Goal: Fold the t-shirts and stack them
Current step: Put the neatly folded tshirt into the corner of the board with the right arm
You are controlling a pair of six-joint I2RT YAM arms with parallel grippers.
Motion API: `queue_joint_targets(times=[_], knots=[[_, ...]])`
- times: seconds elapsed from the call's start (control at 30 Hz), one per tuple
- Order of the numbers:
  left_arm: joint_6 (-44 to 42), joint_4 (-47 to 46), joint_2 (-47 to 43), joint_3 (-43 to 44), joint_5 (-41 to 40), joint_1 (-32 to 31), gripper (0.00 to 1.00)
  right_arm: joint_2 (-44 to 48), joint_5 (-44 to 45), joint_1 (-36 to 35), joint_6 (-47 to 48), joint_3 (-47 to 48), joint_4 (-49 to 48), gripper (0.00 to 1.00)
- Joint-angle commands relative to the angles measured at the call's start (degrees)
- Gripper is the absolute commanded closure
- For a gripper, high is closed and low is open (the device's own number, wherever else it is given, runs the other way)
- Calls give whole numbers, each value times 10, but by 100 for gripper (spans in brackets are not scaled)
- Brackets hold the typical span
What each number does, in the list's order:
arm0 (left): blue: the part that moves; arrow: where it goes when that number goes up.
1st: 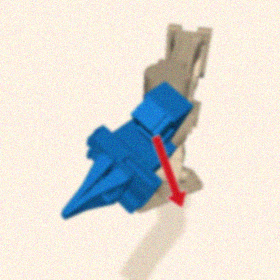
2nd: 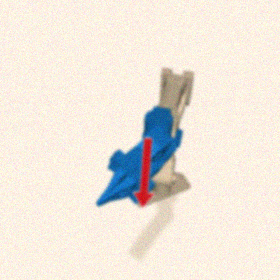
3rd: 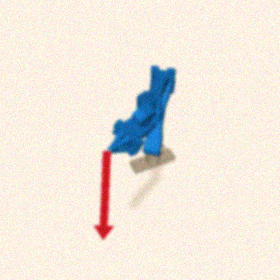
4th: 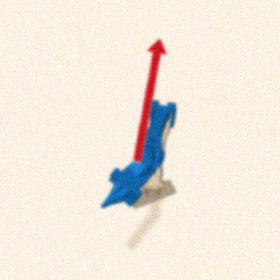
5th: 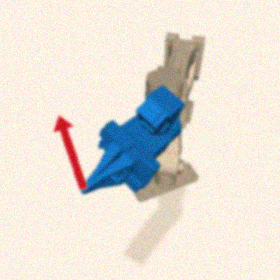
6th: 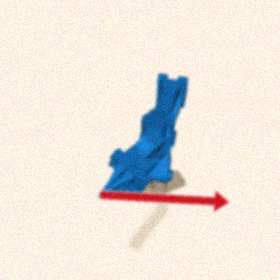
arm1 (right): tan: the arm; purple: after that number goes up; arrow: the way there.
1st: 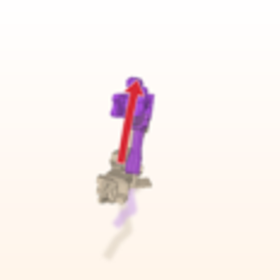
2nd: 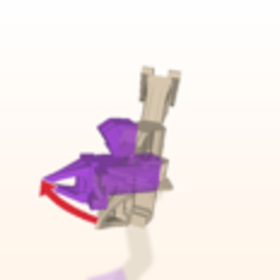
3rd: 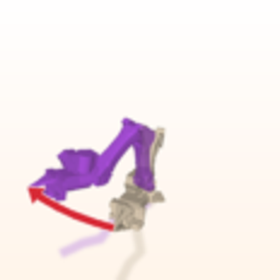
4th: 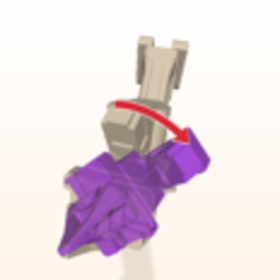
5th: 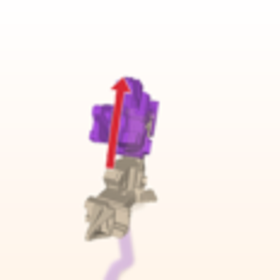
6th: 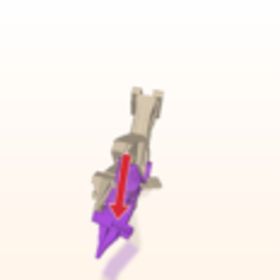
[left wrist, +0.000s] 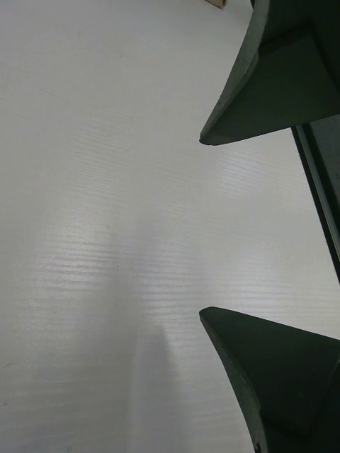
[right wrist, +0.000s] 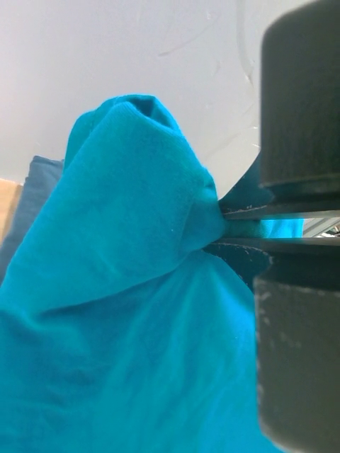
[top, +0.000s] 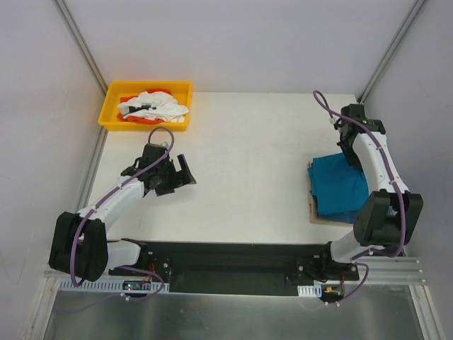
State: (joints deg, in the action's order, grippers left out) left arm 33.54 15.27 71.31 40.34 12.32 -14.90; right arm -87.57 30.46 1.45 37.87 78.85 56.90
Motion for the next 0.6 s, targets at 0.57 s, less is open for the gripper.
queue_joint_targets(times=[0.57], knots=[[-14,-11,-15,-7,10,9,1,-64,-15,84,-65,-17,-39,77]])
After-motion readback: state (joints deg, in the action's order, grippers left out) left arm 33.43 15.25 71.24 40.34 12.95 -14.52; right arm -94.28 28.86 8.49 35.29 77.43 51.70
